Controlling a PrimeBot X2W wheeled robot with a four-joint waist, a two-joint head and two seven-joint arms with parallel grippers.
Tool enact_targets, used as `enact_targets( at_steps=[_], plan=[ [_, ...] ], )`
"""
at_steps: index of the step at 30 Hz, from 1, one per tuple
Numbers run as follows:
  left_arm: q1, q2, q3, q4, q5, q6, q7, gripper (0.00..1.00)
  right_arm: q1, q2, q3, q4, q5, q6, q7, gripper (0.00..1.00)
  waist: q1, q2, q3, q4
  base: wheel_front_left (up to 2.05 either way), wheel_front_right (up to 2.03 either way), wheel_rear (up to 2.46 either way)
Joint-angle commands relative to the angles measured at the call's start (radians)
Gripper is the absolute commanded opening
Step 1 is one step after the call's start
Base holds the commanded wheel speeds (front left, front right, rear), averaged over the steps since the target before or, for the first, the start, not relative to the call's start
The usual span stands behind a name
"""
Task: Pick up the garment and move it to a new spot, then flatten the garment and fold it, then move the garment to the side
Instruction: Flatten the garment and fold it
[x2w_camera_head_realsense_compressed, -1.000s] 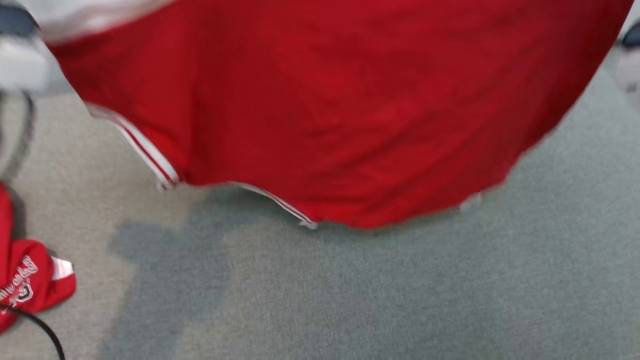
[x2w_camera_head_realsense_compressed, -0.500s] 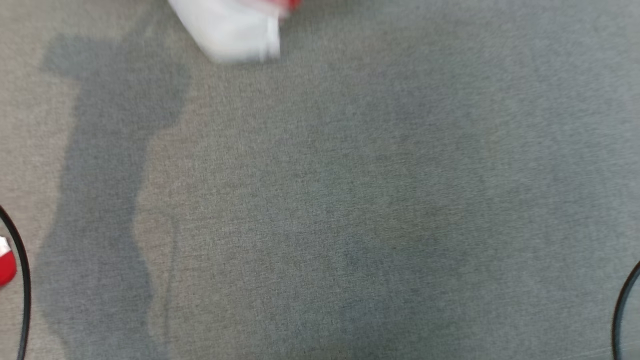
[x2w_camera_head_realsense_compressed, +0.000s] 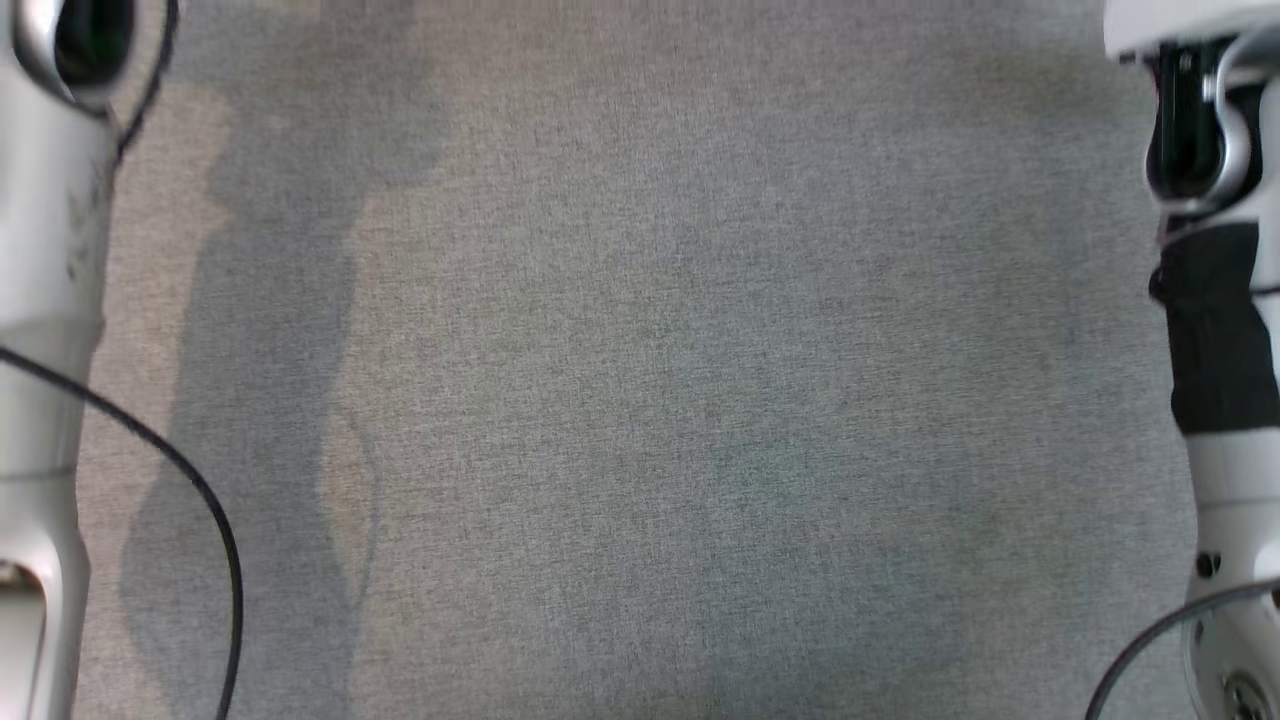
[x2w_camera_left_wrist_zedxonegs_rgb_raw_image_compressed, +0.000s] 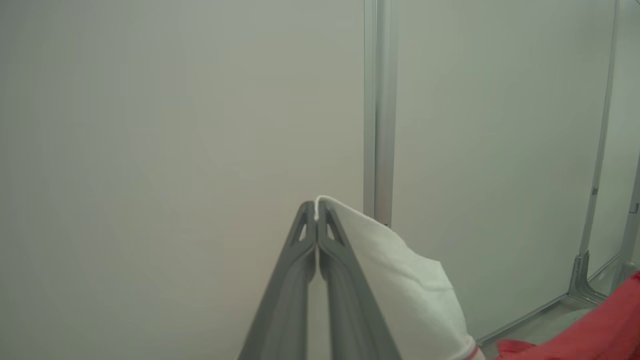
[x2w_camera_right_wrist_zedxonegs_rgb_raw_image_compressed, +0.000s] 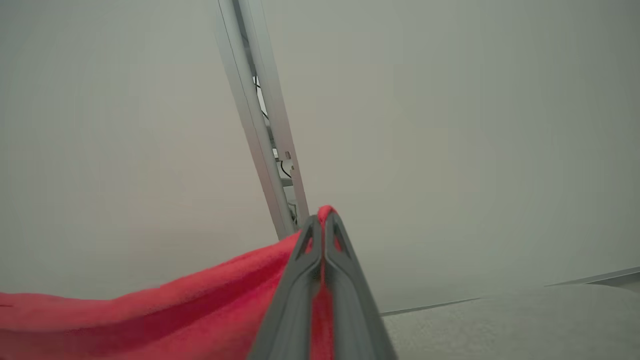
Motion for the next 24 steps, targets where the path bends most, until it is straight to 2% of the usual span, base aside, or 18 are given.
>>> enact_targets(
  at_steps=[1,4,11,16,24],
  plan=[
    [0.022,0.011,-0.001,-0.011,0.003,-0.001,-0.004,0.0,0.02,-0.013,-0.002,-0.007,0.011,0.0,-0.005,0.0,0.0,0.0,-0.016,0.0,0.0,0.0,0.0],
    [0.105,0.027,-0.019,-0.029,-0.008,-0.001,-0.003,0.0,0.089,-0.025,0.018,-0.022,0.036,0.0,-0.005,0.0,0.0,0.0,-0.047,0.0,0.0,0.0,0.0],
    [0.247,0.133,-0.23,-0.075,-0.003,-0.001,-0.003,0.0,0.212,-0.084,0.106,-0.009,0.09,0.0,-0.003,0.0,0.0,0.0,-0.118,0.005,0.0,0.0,0.0],
    [0.324,0.188,-0.37,-0.039,-0.026,-0.001,-0.003,0.0,0.285,-0.133,0.172,0.022,0.116,0.0,-0.003,0.0,0.0,0.0,-0.177,0.011,0.0,0.0,0.0],
    [0.421,0.226,-0.561,-0.024,-0.086,-0.001,-0.003,0.0,0.382,-0.217,0.355,0.113,0.087,0.0,-0.003,0.0,0.0,0.0,-0.265,0.025,0.0,0.0,0.0]
  ],
)
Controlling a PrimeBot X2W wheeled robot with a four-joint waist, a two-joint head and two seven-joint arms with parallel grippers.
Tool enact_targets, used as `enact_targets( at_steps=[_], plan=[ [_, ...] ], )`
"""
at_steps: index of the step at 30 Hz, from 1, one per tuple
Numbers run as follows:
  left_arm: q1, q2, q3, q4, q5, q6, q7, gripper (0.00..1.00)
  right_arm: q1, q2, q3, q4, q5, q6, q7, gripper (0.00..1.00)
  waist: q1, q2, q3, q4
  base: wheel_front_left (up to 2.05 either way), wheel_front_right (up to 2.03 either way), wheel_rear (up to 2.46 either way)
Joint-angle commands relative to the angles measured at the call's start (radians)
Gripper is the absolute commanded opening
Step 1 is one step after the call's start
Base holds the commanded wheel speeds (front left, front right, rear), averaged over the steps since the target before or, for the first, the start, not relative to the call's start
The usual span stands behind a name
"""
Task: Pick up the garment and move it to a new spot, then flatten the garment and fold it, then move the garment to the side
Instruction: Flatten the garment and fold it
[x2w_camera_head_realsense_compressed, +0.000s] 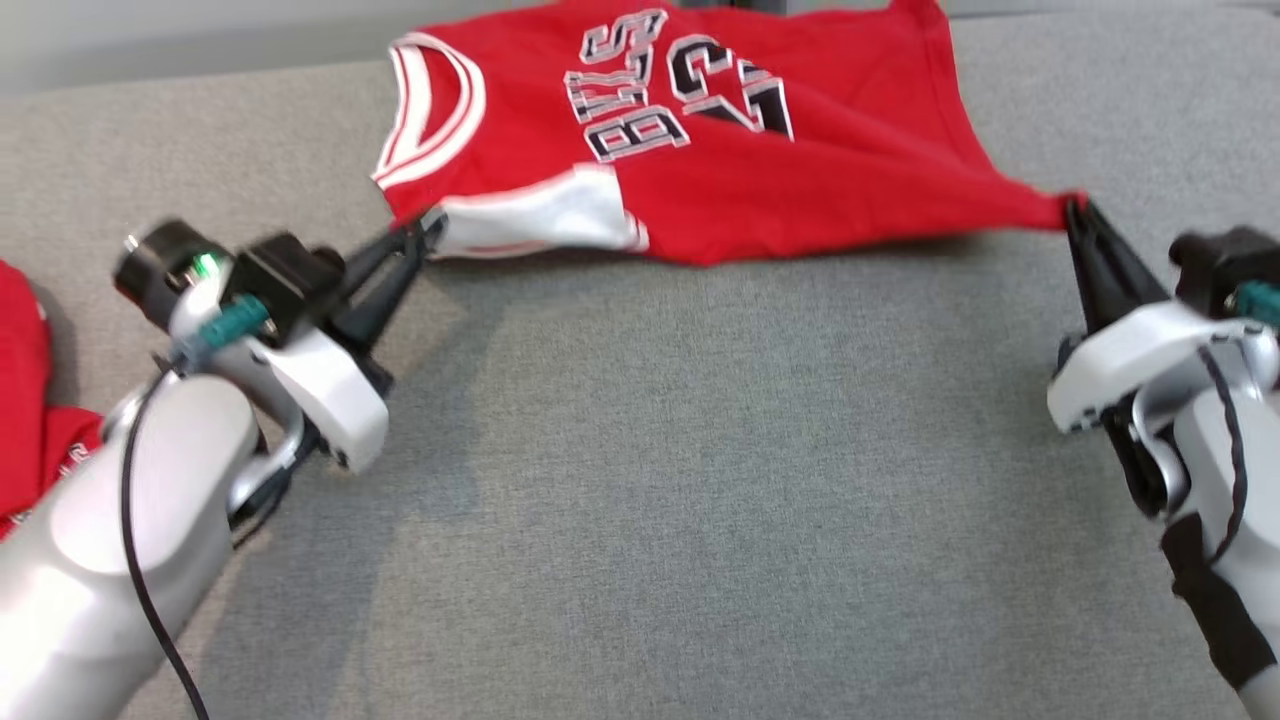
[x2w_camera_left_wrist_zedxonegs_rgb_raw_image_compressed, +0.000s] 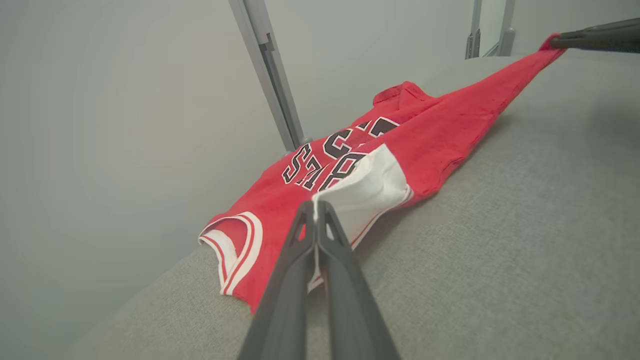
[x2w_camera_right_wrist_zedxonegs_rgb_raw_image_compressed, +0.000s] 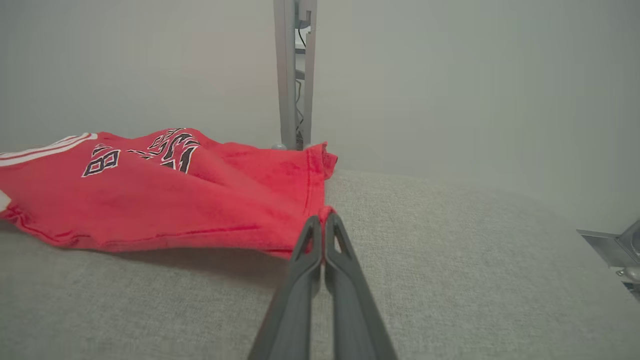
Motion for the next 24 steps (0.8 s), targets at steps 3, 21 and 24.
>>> enact_targets(
  at_steps=[3,21,24],
  plan=[
    [0.044,0.012,-0.046,0.003,-0.02,0.0,-0.001,0.0,0.044,-0.034,0.048,0.041,0.02,0.0,-0.001,0.0,0.0,0.0,-0.051,0.018,0.0,0.0,0.0],
    [0.159,0.053,-0.247,0.031,-0.008,0.0,0.021,0.0,0.093,-0.119,0.254,0.086,0.064,0.0,-0.001,0.0,0.0,0.0,-0.149,0.036,0.0,0.0,0.0],
    [0.17,0.076,-0.305,0.001,-0.011,0.0,0.054,0.0,0.1,-0.136,0.295,0.103,0.056,0.0,-0.001,0.0,0.0,0.0,-0.162,0.04,0.0,0.0,0.0]
  ],
)
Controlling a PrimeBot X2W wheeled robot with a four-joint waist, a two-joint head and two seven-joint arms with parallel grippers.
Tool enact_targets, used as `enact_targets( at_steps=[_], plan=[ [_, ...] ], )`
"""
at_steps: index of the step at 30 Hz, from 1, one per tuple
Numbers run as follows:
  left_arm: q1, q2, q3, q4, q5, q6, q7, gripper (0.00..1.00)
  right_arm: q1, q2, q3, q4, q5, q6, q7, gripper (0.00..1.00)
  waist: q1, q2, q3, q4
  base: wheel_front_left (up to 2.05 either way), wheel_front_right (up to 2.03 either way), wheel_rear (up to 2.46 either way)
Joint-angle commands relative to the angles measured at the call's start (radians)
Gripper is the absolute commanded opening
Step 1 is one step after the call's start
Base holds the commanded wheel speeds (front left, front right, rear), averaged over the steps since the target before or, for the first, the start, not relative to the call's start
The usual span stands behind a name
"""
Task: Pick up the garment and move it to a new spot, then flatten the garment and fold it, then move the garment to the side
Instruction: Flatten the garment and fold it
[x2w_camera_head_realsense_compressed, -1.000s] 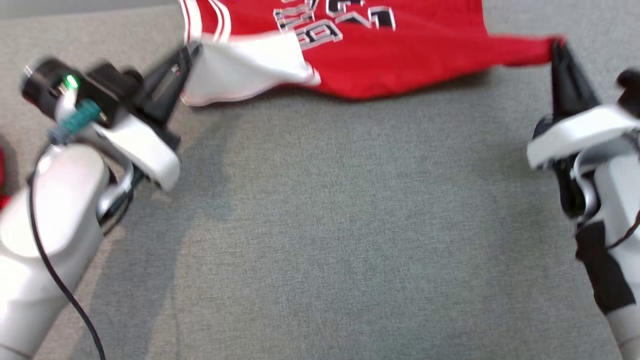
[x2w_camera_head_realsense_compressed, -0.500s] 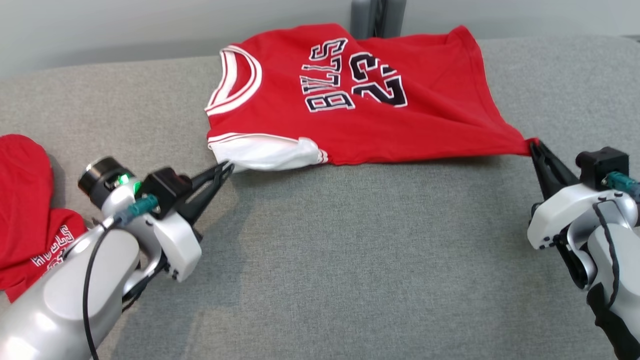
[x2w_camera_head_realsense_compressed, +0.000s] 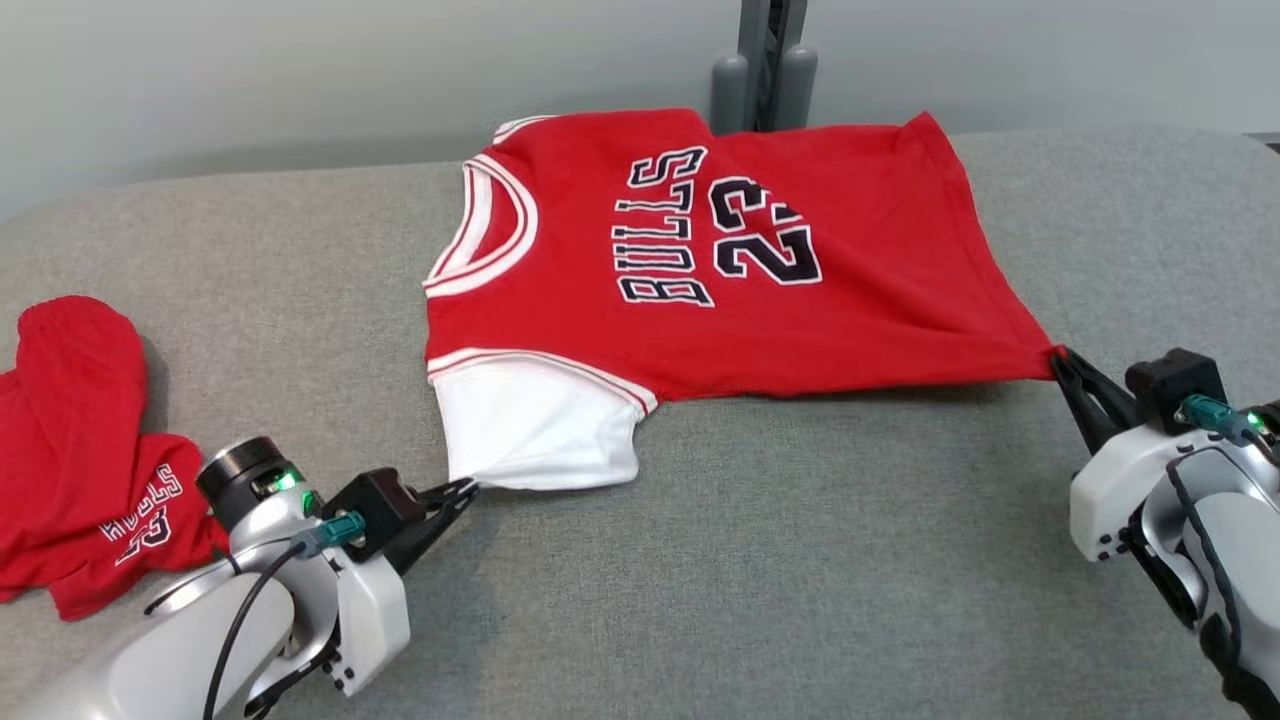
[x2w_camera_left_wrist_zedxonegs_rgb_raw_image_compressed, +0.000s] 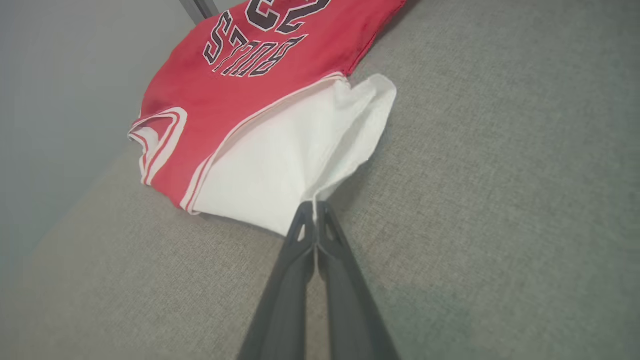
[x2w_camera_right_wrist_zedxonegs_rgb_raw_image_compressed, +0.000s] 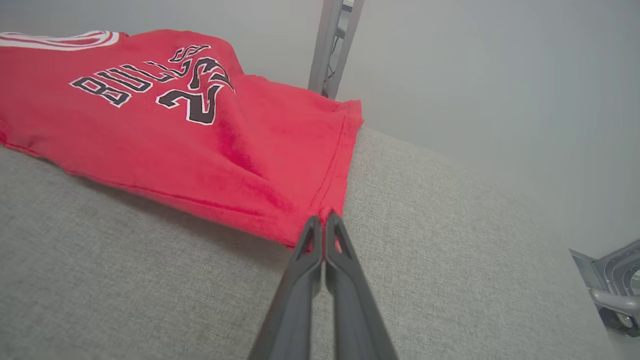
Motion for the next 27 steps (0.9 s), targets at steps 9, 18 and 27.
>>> enact_targets(
  at_steps=[9,18,27],
  plan=[
    [0.041,0.112,-0.075,-0.166,-0.036,0.0,0.111,0.0,0.018,-0.053,0.092,0.049,0.028,0.0,0.0,0.0,0.0,0.0,-0.034,0.013,0.0,0.0,0.0],
    [0.111,0.213,-0.098,-0.373,-0.067,0.0,0.257,0.0,0.041,-0.096,0.228,0.073,0.094,0.0,0.012,0.0,0.0,0.0,-0.069,0.011,0.0,0.0,0.0],
    [0.154,0.249,-0.103,-0.474,-0.106,0.0,0.316,0.0,0.06,-0.19,0.392,-0.071,0.293,0.0,0.138,0.0,0.0,0.0,-0.097,0.003,0.0,0.0,0.0]
  ],
)
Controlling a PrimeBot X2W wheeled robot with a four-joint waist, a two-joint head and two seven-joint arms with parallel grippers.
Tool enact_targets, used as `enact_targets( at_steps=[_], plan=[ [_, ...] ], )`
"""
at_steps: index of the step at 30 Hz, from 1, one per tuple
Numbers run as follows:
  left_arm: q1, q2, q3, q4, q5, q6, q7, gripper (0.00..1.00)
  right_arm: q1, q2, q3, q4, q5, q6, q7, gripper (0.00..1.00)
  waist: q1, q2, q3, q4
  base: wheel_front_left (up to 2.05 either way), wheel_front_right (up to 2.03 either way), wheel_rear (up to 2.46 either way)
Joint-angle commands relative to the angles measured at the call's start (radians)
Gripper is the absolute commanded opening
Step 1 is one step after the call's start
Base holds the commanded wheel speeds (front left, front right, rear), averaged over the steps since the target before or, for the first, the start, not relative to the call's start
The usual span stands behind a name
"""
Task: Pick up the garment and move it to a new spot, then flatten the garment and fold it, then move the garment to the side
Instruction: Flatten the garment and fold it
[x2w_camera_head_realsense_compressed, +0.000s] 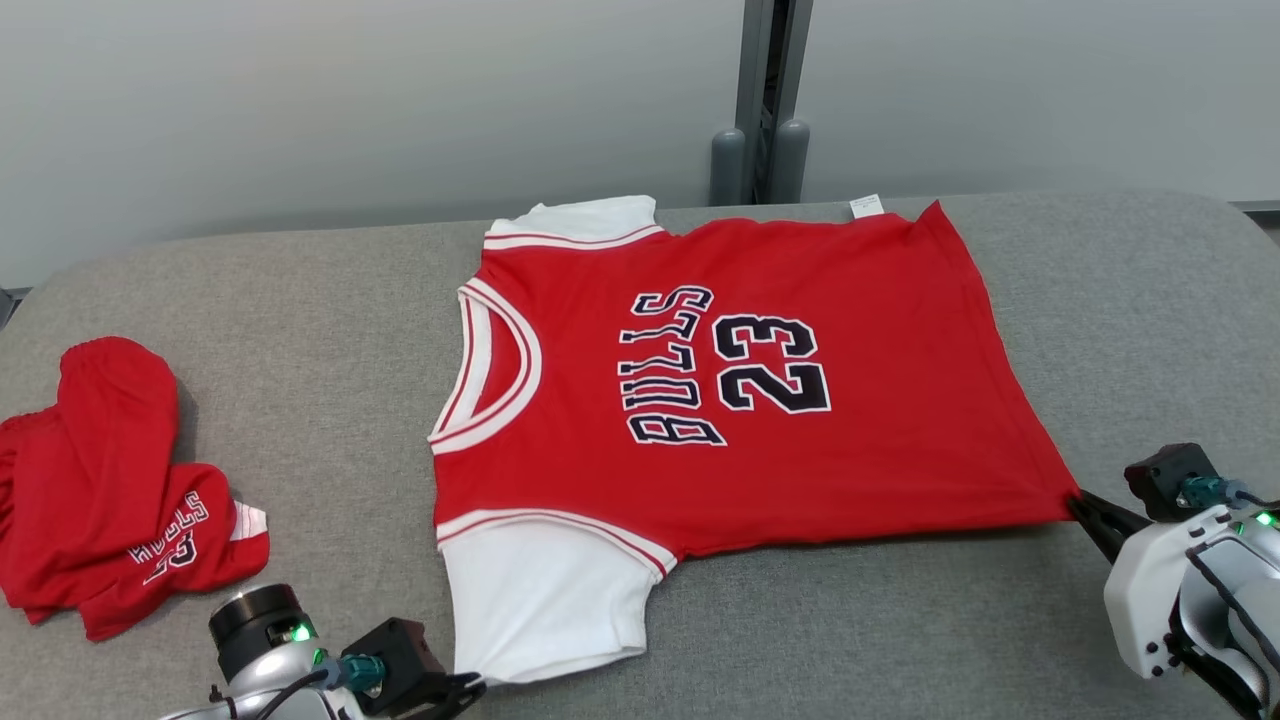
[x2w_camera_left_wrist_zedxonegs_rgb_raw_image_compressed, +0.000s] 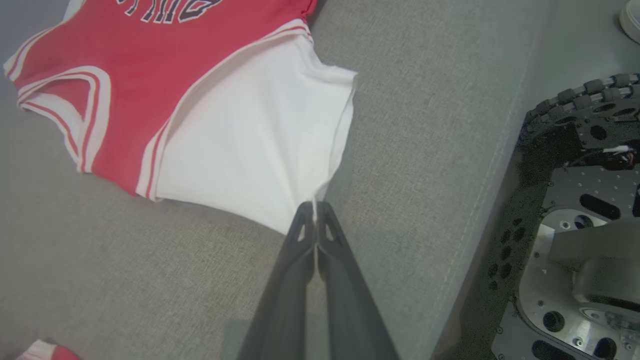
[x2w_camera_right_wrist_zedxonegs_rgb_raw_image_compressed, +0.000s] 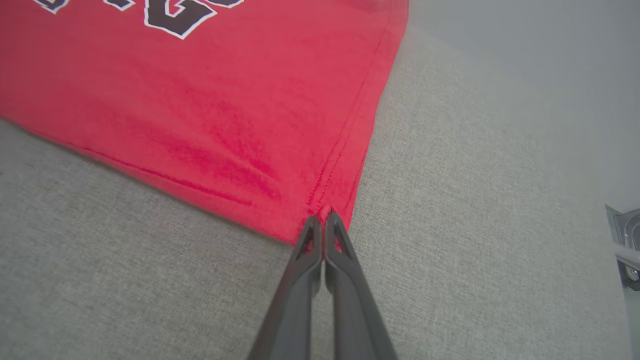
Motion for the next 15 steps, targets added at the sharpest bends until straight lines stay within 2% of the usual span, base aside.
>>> enact_targets(
  at_steps=[1,8,15],
  plan=[
    [0.015,0.009,0.002,-0.007,-0.011,0.0,0.005,0.0,0.008,-0.021,0.01,-0.013,0.015,0.0,0.01,0.0,0.0,0.0,-0.004,-0.003,0.0,0.0,0.0],
    [0.074,0.056,-0.002,-0.126,-0.147,0.0,0.082,0.0,0.025,-0.148,0.114,-0.213,0.246,0.0,0.171,0.0,0.0,0.0,-0.036,-0.016,0.0,0.0,0.0],
    [0.111,0.118,-0.002,-0.225,-0.218,0.0,0.16,0.0,0.017,-0.269,0.18,-0.381,0.375,0.0,0.298,0.0,0.0,0.0,-0.05,-0.029,0.0,0.0,0.0]
  ],
)
